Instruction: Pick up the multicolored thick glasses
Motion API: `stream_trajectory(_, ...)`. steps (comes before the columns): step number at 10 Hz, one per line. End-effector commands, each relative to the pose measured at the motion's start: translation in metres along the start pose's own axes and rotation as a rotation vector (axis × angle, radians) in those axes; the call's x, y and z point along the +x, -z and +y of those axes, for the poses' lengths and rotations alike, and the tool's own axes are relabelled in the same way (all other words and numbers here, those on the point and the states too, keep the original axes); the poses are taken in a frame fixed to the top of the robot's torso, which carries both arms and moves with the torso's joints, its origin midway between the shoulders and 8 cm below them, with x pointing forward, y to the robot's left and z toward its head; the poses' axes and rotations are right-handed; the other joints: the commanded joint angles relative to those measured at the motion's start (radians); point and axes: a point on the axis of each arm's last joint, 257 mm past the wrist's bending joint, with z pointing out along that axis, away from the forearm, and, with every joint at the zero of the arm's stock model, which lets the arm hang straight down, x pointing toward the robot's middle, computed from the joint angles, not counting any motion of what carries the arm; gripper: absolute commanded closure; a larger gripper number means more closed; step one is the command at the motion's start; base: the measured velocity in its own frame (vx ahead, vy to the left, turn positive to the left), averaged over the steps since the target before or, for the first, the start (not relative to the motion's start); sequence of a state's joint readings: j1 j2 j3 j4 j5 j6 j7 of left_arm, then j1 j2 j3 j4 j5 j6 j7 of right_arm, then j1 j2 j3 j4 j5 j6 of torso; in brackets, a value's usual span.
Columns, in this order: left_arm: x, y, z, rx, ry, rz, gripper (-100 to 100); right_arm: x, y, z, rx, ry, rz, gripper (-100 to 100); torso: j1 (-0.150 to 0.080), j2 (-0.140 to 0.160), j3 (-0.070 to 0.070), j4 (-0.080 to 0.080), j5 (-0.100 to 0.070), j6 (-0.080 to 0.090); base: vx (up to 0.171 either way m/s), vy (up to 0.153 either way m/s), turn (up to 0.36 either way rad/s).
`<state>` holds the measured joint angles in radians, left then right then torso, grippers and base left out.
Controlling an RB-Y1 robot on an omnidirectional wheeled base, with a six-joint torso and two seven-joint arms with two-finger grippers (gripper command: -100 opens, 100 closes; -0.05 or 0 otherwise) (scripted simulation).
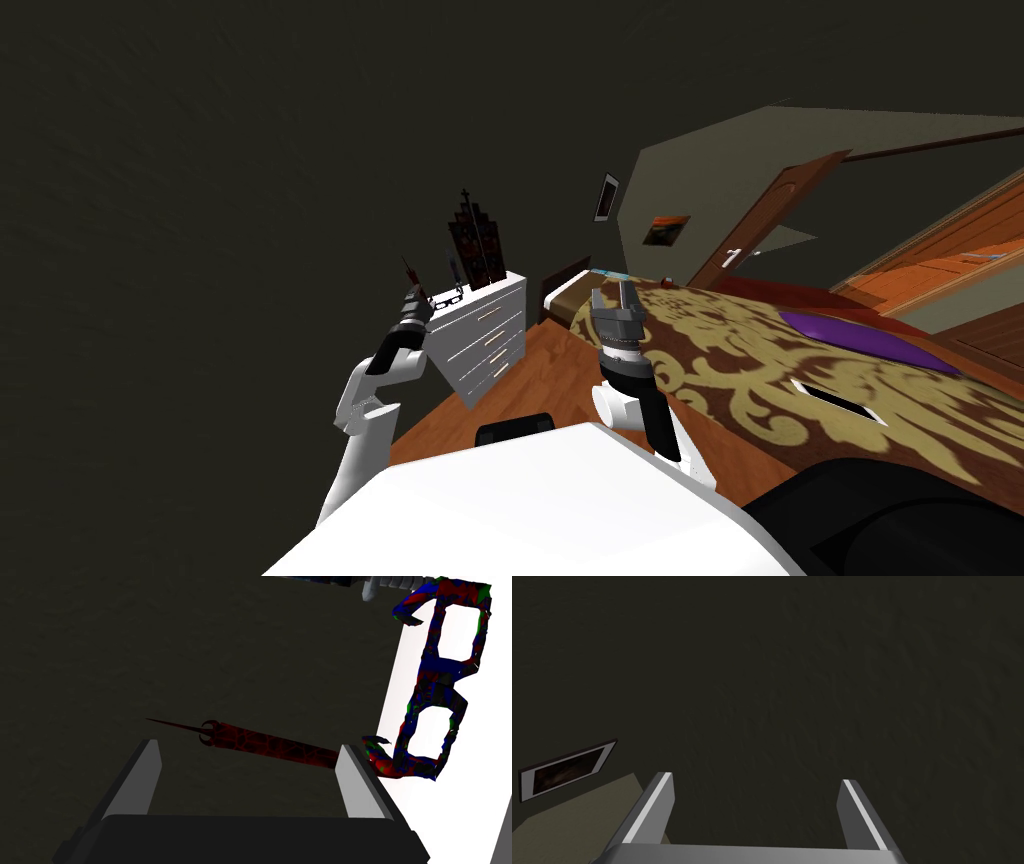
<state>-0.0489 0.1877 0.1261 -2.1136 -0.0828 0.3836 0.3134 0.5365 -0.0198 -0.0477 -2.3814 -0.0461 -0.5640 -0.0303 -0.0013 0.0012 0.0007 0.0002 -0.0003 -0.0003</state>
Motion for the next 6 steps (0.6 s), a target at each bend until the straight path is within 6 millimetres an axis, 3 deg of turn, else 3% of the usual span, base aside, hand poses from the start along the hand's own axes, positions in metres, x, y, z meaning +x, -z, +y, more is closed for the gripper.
stream_trajectory(1,-0.002,-0.001,0.005,-0.022,0.003,-0.008,-100,0.0,0.0,0.0,0.0,0.0,0.0,0,0.0,0.0,0.0,0.0,0.0,0.0,-0.007,-0.012,0.0)
stream_trajectory(2,-0.001,-0.012,-0.004,-0.022,0.019,-0.015,-100,0.0,0.0,0.0,0.0,0.0,0.0,0,0.001,-0.001,0.0,0.0,0.0,0.0,-0.015,-0.017,-0.004)
stream_trajectory(3,-0.003,-0.012,0.003,-0.048,0.019,-0.024,-100,0.0,0.0,0.0,0.0,0.0,0.0,0,0.0,-0.001,0.0,0.0,0.0,0.0,-0.016,-0.016,-0.005)
stream_trajectory(4,-0.001,-0.021,-0.008,-0.04,0.036,-0.029,-100,0.0,0.0,0.0,0.0,0.0,0.0,0,0.0,0.0,0.0,0.0,0.0,0.0,-0.018,-0.023,0.0)
stream_trajectory(6,-0.004,-0.021,0.004,-0.087,0.037,-0.044,-100,0.0,0.0,0.0,0.0,0.0,0.0,0,0.0,0.0,0.0,0.0,0.0,0.0,-0.01,-0.015,0.0)
